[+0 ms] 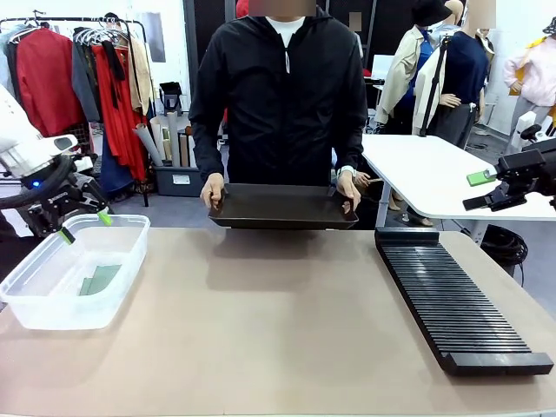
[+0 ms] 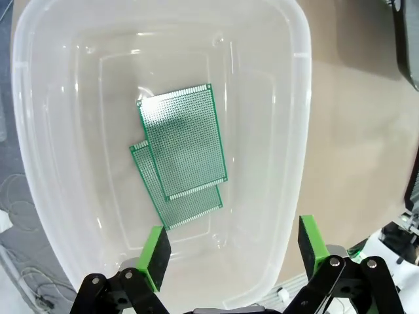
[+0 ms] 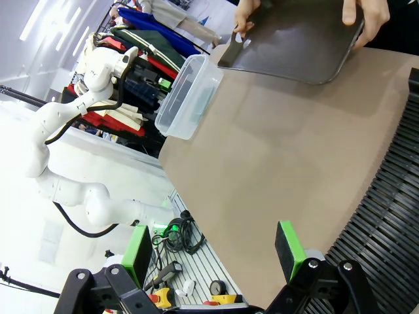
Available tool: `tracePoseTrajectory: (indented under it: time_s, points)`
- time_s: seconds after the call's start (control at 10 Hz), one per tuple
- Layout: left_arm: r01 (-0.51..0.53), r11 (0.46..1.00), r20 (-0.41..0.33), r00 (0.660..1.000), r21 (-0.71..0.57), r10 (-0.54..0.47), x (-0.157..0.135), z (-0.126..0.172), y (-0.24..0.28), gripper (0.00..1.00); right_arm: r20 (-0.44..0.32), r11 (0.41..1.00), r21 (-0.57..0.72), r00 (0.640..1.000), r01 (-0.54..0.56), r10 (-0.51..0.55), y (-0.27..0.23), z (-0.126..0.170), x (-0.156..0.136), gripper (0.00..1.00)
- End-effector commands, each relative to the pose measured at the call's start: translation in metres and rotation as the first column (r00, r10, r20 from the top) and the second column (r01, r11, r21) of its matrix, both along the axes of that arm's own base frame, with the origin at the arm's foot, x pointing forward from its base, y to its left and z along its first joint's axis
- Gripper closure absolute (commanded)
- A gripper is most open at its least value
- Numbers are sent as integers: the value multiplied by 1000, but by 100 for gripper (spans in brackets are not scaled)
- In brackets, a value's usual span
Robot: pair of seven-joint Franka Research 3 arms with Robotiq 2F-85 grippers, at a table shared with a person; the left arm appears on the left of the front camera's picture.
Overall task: Sort PCBs into racks and boxes based on the side picked up.
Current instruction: If the short side of the Blank PCB is picked up, insert it into the PCB Rack ; if the long side is picked up, place it in the Organizing box.
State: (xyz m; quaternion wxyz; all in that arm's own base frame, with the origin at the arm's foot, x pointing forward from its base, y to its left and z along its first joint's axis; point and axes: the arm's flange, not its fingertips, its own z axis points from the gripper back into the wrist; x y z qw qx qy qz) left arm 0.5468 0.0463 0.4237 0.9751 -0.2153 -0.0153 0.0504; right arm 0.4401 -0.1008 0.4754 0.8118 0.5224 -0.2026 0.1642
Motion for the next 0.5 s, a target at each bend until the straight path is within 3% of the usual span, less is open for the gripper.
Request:
tracePoseTrajectory:
  time_s: [0.0,0.4]
  points:
    - [6,1000,8,1000,-18,-6,-1,-4,3,0,4,1000,-1,1000,-4,4,2,2,0,0]
    - [6,1000,8,1000,-18,-6,-1,-4,3,0,4,1000,-1,1000,-4,4,2,2,0,0]
